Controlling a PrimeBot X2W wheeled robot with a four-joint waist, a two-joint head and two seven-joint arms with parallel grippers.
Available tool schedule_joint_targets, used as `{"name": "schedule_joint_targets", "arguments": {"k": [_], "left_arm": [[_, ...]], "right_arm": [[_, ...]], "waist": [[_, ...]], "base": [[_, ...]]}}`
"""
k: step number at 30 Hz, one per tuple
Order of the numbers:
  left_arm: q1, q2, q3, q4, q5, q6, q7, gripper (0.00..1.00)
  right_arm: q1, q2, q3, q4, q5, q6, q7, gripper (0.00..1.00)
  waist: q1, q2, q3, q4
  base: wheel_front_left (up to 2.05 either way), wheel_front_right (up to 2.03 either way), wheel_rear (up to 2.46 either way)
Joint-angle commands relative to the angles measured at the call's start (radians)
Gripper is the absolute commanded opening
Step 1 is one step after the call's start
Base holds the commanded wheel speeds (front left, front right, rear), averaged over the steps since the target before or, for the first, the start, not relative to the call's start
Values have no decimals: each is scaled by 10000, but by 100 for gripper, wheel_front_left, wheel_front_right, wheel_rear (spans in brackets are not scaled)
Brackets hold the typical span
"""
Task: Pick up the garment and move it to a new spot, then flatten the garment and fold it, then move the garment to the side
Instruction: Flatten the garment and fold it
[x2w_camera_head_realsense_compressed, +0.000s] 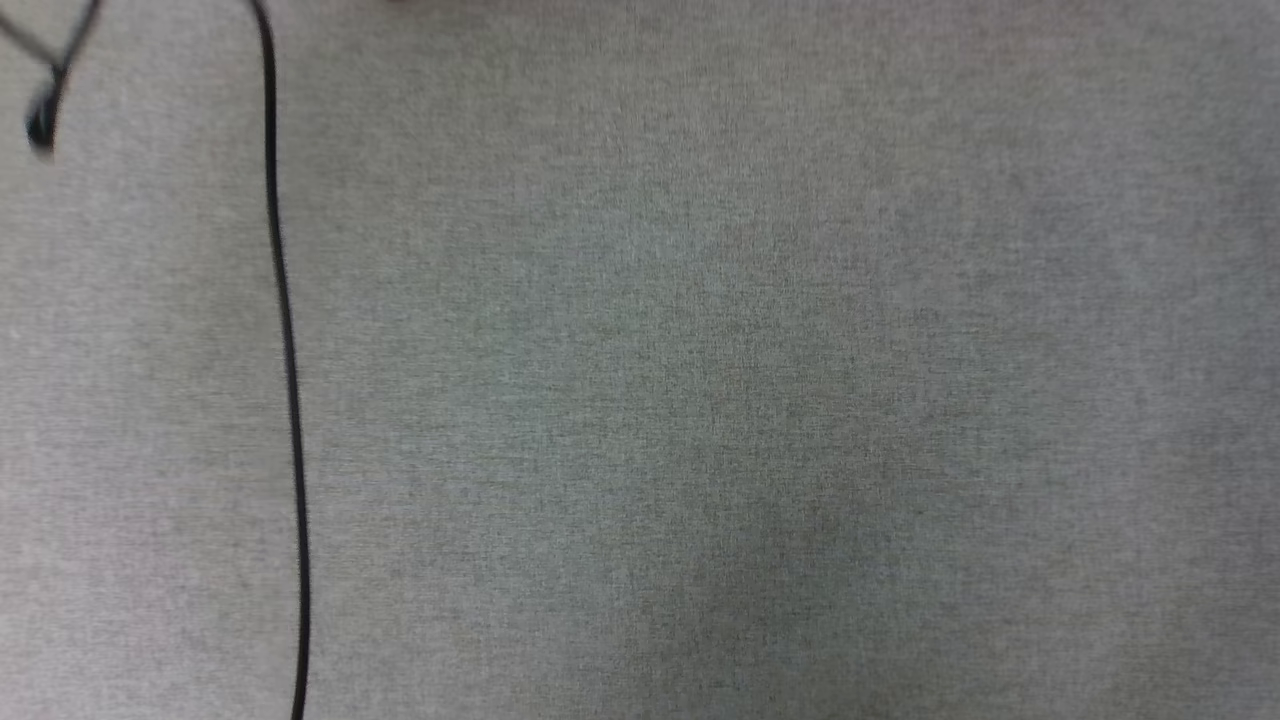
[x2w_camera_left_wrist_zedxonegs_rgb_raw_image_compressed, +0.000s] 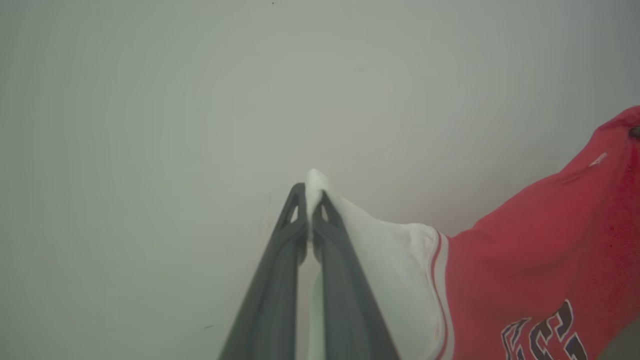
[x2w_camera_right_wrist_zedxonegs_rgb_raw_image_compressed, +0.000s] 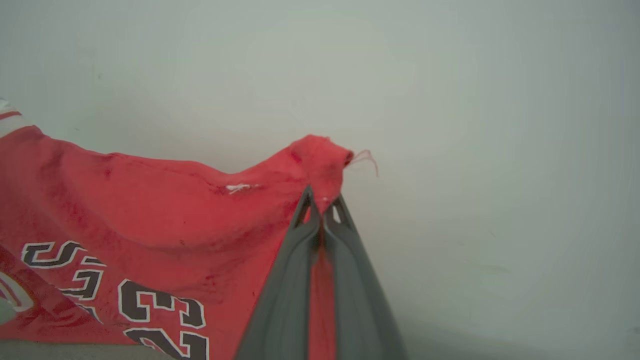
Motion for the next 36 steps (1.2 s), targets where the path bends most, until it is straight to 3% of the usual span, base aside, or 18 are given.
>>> {"name": "schedule_joint_targets", "arguments": {"k": [1, 8, 21, 28, 36], "left_arm": [[446, 133, 25, -209, -86, -3, -54, 0], [3314, 499, 402, -1874, -342, 237, -86, 0], [9524, 836, 987, -4832, -1061, 1619, -78, 0], [12152, 858, 860, -5246, -1546, 2067, -79, 0], [14498, 852, 723, -5441, -2354, 2263, 21, 0]], "right_arm": [[401, -146, 193, -92, 246, -10, -74, 0], [2546, -734, 1205, -786, 1353, -8, -365, 0], [6617, -1539, 2699, -2259, 2740, -8, -569, 0], [8639, -2129, 2996, -2950, 3266, -8, -682, 0], [10600, -2297, 3205, -3068, 3160, -10, -1080, 0]], "waist": [[-1, 1, -185, 19], [-1, 1, -1015, 154], [-1, 1, -2936, 224], [-1, 1, -3871, 286], [-1, 1, -4778, 231]], "base": [[0, 0, 0], [0, 0, 0], [0, 0, 0], [0, 0, 0], [0, 0, 0]]}}
